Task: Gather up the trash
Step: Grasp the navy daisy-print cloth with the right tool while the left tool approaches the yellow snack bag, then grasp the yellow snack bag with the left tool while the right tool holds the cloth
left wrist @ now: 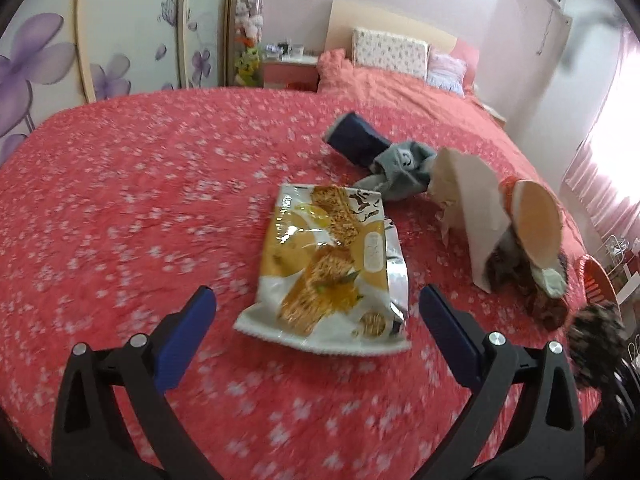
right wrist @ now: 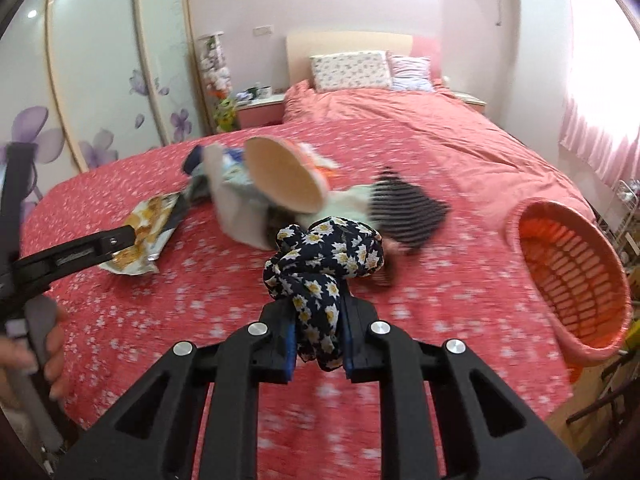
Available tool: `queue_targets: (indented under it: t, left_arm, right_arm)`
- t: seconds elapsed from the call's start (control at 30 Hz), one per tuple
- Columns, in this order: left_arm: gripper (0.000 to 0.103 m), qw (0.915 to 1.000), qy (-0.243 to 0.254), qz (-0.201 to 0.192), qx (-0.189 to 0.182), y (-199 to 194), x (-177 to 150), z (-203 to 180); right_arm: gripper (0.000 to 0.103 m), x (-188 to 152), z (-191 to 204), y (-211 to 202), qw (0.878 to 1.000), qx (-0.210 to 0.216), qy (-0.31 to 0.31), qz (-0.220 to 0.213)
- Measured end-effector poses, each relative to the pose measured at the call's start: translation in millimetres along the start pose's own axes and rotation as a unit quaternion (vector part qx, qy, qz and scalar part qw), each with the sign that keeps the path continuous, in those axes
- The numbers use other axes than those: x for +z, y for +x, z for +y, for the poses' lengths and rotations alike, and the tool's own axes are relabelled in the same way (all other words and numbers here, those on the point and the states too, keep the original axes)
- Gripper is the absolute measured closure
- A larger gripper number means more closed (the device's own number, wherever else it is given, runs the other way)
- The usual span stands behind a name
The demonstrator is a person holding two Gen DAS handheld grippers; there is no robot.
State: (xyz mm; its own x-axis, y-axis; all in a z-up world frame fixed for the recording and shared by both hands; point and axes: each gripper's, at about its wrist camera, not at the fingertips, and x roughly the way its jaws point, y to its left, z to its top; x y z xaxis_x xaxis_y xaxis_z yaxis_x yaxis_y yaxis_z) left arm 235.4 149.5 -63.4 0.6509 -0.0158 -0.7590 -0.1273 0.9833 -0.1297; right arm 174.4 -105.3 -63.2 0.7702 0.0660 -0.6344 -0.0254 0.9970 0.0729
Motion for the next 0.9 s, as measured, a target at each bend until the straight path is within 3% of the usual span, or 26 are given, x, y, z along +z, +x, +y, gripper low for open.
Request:
queue_targets:
  t: [0.3,0.5,0.67,0.9]
  left_arm:
    - [0.004,0.9987,0.004,0.043,0.025,40.8,10.9,-10.5]
    - [0.005,0.9985,0.009,0.047,0.027,50.5,7.5,-14.5]
    - [0.023,0.9988,0.017,0.036,0.029,47.0,3.9,-18.7]
    - [0.043,0.9997,0.007,0.025,0.005,35.2,0.3,-13.8]
  right_arm:
    - [0.086,-0.5,-36.7,2.6,0.999,-0.031,0.038,-0.006]
    - [0.086,-7.0,-52.3,1.3,0.998,-0.04,0.05,-0.008]
    - [0.086,-7.8,-61.8,0.2,0.997,-0.044,0.055,-0.008]
    - [0.086,-9.2,-69.8,-5.3,0.997,-0.05,0.063,-0.011]
